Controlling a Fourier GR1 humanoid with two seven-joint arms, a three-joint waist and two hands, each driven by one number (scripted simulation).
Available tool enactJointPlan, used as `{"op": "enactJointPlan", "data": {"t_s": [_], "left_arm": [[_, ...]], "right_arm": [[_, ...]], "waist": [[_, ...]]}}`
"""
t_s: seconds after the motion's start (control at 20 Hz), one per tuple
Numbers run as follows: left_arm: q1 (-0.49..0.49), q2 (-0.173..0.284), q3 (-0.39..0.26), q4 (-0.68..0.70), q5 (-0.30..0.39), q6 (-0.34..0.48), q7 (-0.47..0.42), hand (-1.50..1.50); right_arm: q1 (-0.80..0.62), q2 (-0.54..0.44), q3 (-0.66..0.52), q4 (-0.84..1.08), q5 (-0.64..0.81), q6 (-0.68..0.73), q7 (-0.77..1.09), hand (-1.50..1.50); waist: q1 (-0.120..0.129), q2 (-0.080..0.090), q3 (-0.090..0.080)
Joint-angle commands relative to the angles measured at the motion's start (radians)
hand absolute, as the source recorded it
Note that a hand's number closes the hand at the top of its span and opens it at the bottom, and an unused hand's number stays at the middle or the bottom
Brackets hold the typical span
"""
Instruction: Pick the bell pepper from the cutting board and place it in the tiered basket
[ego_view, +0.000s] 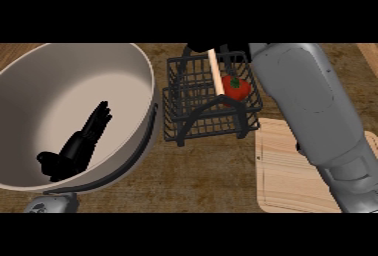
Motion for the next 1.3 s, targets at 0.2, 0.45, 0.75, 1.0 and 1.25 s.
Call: {"op": "enactJointPlan", "data": {"t_s": [0.2,0.45,0.75,1.0,1.25], "left_arm": [[-0.048,-0.059,-0.030,0.130,-0.014,-0.004,-0.047,0.00],[-0.056,-0.064,-0.041,0.058,-0.009,0.001,0.020,0.00],[-0.046,-0.055,-0.024,0.110,-0.020,-0.008,-0.037,0.00],[-0.032,-0.051,-0.024,0.063,-0.015,-0.014,-0.001,0.00],[0.014,-0.062,-0.033,0.030,-0.007,-0.022,-0.018,0.00]], "right_arm": [[-0.028,0.152,-0.017,0.075,-0.013,-0.069,0.004,1.50],[-0.037,0.174,-0.071,0.172,-0.144,-0.049,0.108,1.50],[-0.052,0.176,-0.134,0.170,-0.305,-0.105,0.244,-1.50],[-0.037,0.159,-0.178,0.145,-0.270,-0.219,0.188,-1.50],[-0.056,0.032,-0.182,0.144,-0.114,-0.374,0.146,-1.50]], "waist": [[-0.028,0.007,-0.011],[-0.023,0.006,-0.011],[-0.031,0.004,-0.011],[-0.030,0.005,-0.011],[-0.032,0.008,-0.012]]}}
